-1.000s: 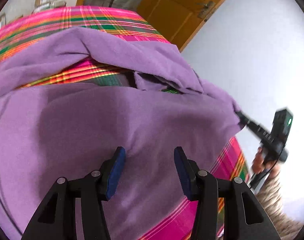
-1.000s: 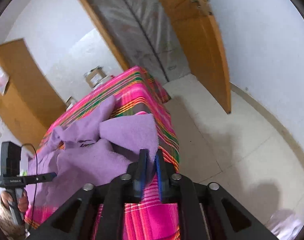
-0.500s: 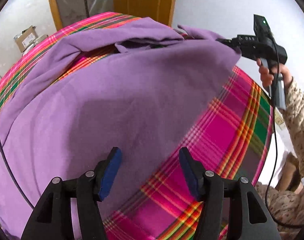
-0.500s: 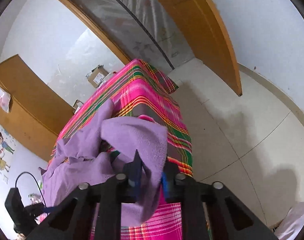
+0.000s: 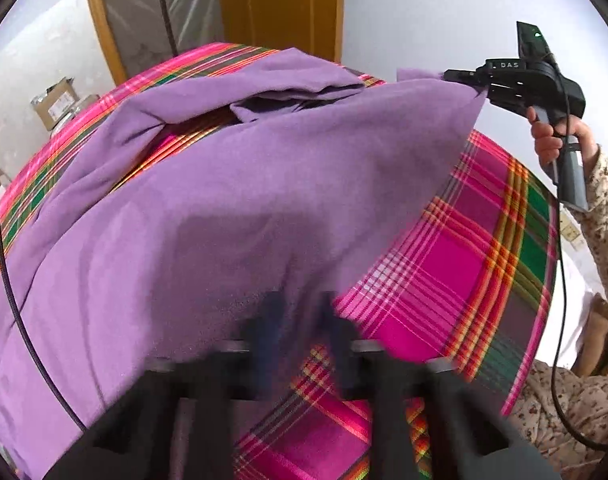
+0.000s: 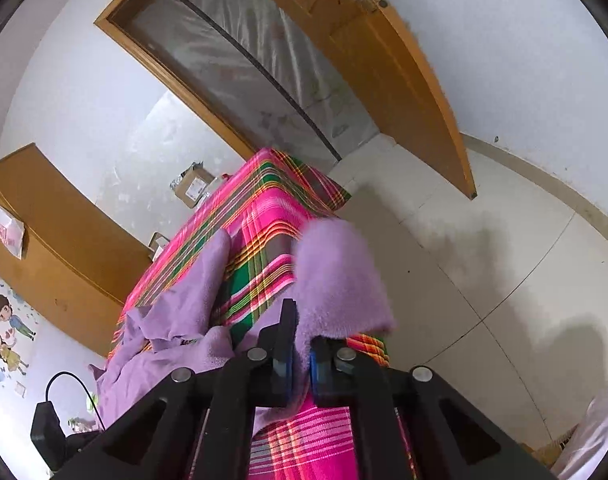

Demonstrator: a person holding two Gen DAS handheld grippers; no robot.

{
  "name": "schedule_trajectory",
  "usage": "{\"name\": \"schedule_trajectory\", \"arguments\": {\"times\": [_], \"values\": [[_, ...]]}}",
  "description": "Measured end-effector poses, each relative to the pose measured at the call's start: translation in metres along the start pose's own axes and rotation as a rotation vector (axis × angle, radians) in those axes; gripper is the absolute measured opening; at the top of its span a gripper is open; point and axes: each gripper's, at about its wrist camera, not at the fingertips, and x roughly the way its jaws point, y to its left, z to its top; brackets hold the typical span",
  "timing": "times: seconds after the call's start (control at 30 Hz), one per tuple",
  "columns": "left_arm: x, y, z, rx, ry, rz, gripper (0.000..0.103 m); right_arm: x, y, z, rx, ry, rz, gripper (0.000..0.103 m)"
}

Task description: Fold clothes

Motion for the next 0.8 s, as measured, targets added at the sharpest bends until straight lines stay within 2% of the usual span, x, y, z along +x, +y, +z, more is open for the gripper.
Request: {"name": "schedule_trajectory", "arguments": {"times": [0.17, 0.3, 0.4, 0.5, 0.6, 0.67, 0.8], "values": [[-0.012, 0.002, -0.005, -0.015, -0.029, -0.044, 0.004, -0.010, 0.001, -0.001, 0.004, -0.021, -0.005, 0.005], [-0.026, -0.010, -0.012, 0.008, -0.051, -0.082, 0.002, -0.024, 0.001, -0.003, -0.007, -0.052, -0.026, 0.003], [-0.032, -0.018, -0.016, 0.026, -0.056, -0.110, 0.002, -0.031, -0.008, -0.007, 0.021, -0.057, -0.005, 0.003], [-0.035, -0.014, -0.019, 0.003, -0.071, -0.086, 0.002, -0.031, -0.018, -0.013, 0.038, -0.042, -0.049, 0.003], [-0.045, 0.001, -0.024, -0.070, -0.101, -0.074, 0.006, -0.023, -0.020, -0.021, 0.013, -0.013, -0.114, 0.003], [-0.052, 0.016, -0.031, -0.128, -0.102, -0.049, 0.018, -0.019, -0.019, -0.024, 0.009, 0.004, -0.138, 0.005], [-0.071, 0.048, -0.051, -0.244, -0.118, 0.011, 0.029, -0.022, -0.015, -0.024, -0.019, 0.009, -0.191, 0.013]]}}
